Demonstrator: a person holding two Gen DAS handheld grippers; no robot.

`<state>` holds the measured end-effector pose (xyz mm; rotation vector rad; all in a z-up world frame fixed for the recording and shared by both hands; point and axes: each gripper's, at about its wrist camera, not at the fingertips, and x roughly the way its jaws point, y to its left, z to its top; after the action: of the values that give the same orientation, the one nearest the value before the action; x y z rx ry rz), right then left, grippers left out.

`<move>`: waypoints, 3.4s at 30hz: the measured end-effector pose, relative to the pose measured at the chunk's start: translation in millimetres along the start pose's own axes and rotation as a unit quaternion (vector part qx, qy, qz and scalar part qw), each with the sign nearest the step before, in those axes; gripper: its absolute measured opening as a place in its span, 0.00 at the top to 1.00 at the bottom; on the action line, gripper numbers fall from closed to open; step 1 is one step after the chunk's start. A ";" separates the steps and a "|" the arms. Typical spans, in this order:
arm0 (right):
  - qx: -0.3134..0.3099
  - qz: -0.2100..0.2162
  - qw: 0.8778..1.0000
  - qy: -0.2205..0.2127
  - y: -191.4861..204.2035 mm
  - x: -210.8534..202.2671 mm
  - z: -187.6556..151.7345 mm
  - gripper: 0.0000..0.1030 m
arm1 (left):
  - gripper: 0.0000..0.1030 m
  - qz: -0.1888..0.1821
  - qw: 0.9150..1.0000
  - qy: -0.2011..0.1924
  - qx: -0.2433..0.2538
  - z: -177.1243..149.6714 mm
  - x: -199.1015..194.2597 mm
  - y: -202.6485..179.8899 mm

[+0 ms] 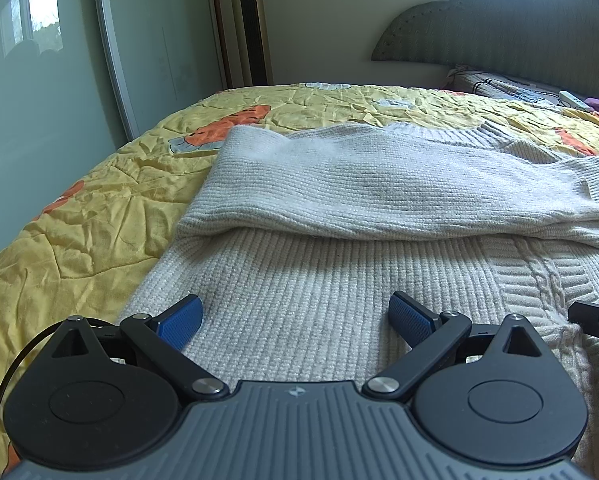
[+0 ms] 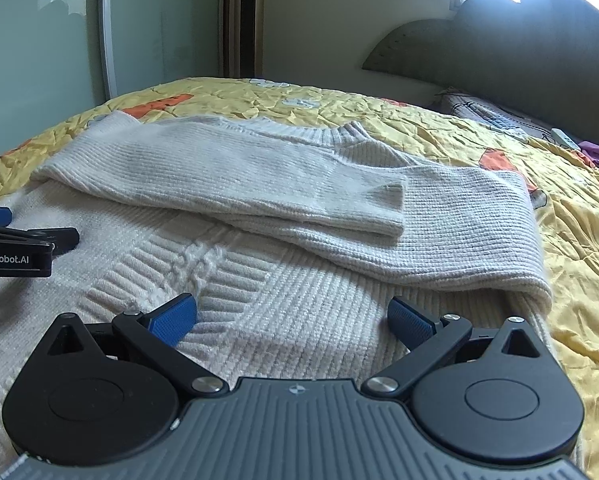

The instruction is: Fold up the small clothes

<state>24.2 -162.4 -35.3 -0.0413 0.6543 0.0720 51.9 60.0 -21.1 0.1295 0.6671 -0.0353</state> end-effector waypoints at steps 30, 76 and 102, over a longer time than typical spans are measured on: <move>-0.008 -0.007 1.000 -0.001 1.8 -5.9 -5.6 0.00 | 0.02 0.004 1.000 0.002 -0.009 -7.1 -9.6 1.8; 0.007 -0.007 1.000 0.004 1.1 -19.4 -16.7 0.00 | 0.02 0.005 1.000 0.002 -0.008 -14.2 -21.5 2.0; 0.013 -0.006 1.000 0.006 -0.8 -27.2 -23.7 0.00 | 0.02 0.005 1.000 0.001 -0.008 -19.2 -27.9 3.2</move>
<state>-11.6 -166.1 -37.5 -0.0199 0.6665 0.0520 18.4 65.4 -18.3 0.1173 0.6692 -0.0207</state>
